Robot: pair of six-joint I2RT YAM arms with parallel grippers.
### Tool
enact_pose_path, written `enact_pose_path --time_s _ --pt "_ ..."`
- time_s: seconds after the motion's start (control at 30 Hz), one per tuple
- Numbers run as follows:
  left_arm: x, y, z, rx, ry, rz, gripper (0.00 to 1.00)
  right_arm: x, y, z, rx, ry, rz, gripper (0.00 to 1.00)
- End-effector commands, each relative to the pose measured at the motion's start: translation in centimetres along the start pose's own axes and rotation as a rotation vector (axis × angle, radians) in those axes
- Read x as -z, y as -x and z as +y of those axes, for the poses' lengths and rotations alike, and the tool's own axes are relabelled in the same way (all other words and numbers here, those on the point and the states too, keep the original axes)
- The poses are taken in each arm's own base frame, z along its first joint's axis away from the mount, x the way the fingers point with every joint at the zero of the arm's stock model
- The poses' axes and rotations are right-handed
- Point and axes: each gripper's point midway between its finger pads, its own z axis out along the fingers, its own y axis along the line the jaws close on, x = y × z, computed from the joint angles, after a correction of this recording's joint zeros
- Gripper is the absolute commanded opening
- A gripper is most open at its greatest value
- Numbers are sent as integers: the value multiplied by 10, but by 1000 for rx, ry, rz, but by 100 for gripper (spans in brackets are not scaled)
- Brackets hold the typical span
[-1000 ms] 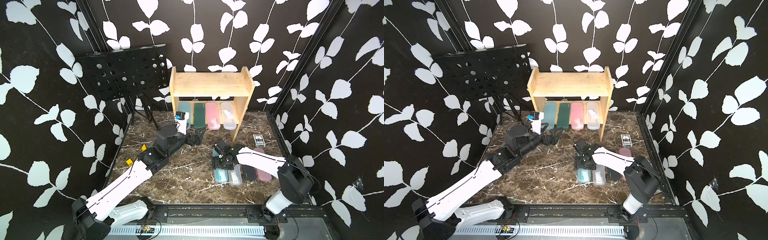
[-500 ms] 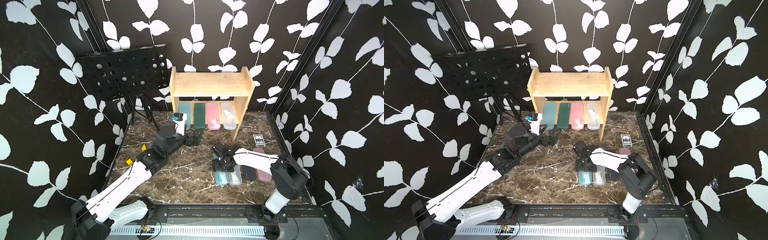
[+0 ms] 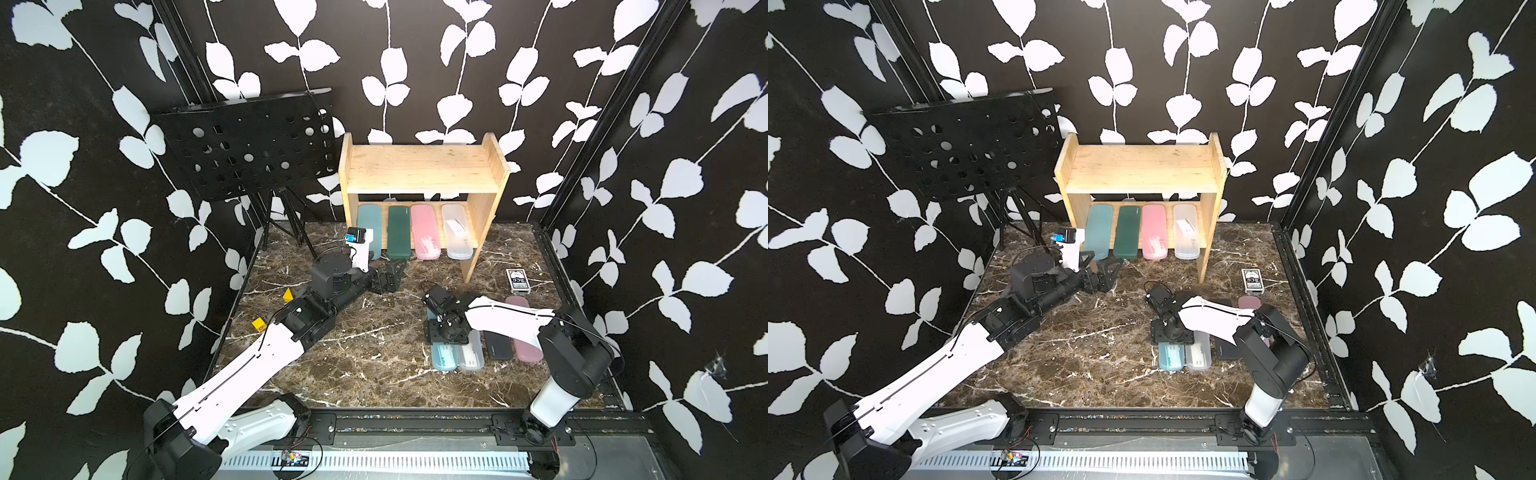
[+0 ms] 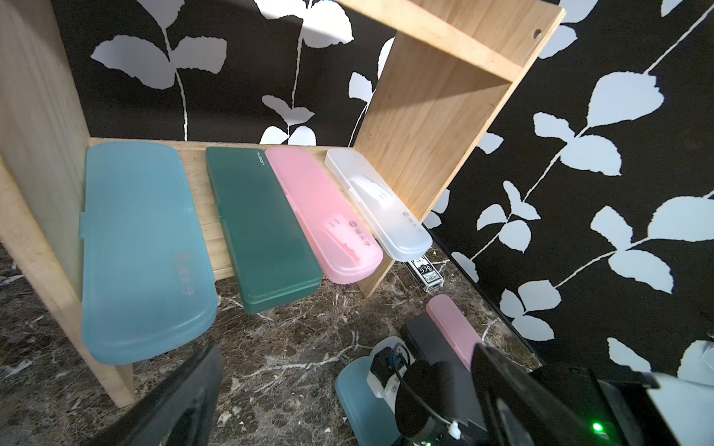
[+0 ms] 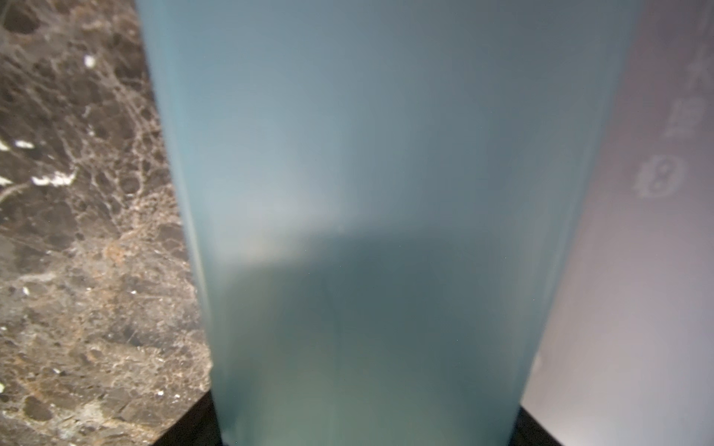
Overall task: Remove the pencil cases from the shelf
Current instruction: Place the pencil case at the center of the board, then pick up the pencil case from the shelf.
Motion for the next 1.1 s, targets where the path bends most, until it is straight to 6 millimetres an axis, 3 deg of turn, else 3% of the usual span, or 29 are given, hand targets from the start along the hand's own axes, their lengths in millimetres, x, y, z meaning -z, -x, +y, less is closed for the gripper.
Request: enact_pose_path --time_s 0.0,0.2,0.3,0.4,0.47,0.6,0.7,0.8,1.07 --pt "8 10 7 15 4 -43 99 -2 -1 -4 18 -35 -12 86" --pt "13 9 12 24 17 -53 99 2 3 -1 26 -29 -27 90" --pt "18 11 18 32 47 -56 99 15 8 5 41 -11 -58 91" --pt "25 7 32 59 96 -36 99 42 19 22 88 29 -140 91" --pt "30 0 42 106 122 -7 99 77 29 35 120 83 -233 93" --pt "33 -11 68 358 124 28 99 127 46 41 127 137 -383 97" --pt "25 -14 85 602 24 27 99 154 52 39 135 152 -440 99" --pt "11 -15 99 773 -68 22 99 165 53 36 148 141 -435 99" --pt "-30 -17 105 874 -165 107 93 170 55 30 121 158 -437 99"
